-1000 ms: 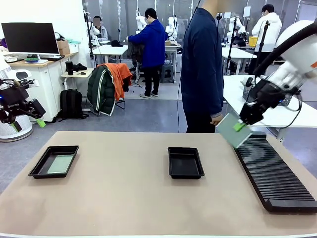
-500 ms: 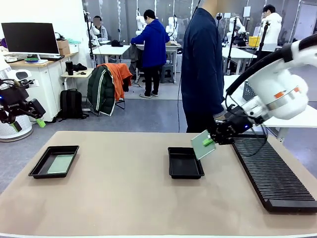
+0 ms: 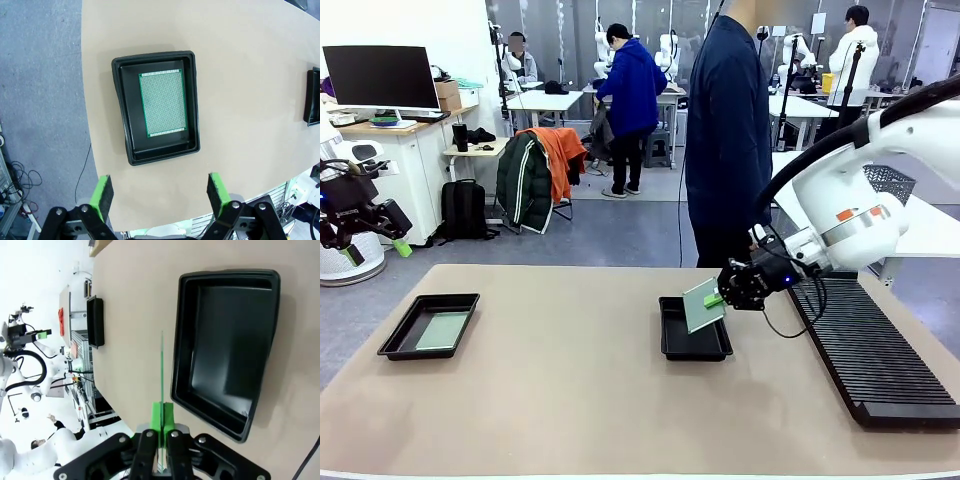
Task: Inspect and transfer BCBs to ESD trays.
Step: Pick up the Blank PCB from the PCB Rack and place it in the right ESD tray.
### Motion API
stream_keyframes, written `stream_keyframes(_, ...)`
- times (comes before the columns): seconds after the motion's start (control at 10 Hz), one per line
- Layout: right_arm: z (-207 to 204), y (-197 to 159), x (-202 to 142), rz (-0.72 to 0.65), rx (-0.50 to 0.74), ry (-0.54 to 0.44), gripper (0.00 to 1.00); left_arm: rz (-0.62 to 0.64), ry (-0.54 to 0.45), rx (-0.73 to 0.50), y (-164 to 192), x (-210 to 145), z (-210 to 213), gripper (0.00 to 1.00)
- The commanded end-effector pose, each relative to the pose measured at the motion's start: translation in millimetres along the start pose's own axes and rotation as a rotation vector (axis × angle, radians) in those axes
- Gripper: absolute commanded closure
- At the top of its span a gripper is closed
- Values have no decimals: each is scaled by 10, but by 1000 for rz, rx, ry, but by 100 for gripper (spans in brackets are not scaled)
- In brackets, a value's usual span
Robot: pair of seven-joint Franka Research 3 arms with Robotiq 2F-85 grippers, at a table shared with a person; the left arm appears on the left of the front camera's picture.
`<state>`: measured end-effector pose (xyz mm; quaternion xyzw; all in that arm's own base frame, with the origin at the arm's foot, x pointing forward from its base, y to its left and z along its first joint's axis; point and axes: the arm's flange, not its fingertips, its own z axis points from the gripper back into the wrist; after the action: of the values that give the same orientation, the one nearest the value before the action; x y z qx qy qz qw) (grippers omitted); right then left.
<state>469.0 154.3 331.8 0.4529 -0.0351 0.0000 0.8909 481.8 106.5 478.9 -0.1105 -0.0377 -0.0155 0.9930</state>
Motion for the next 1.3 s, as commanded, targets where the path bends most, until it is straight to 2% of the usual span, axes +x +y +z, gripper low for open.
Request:
stream_keyframes(0.0, -208, -44, 33, 0, 8, -39, 97, -10, -7, -18, 10, -14, -9, 0)
stream_keyframes(0.7, -552, -72, 213, -28, -62, -63, 97, -10, -7, -18, 10, -14, -9, 0)
stream_keyframes(1.2, -654, -97, 387, -83, -135, -61, 97, -10, -7, -18, 10, -14, -9, 0)
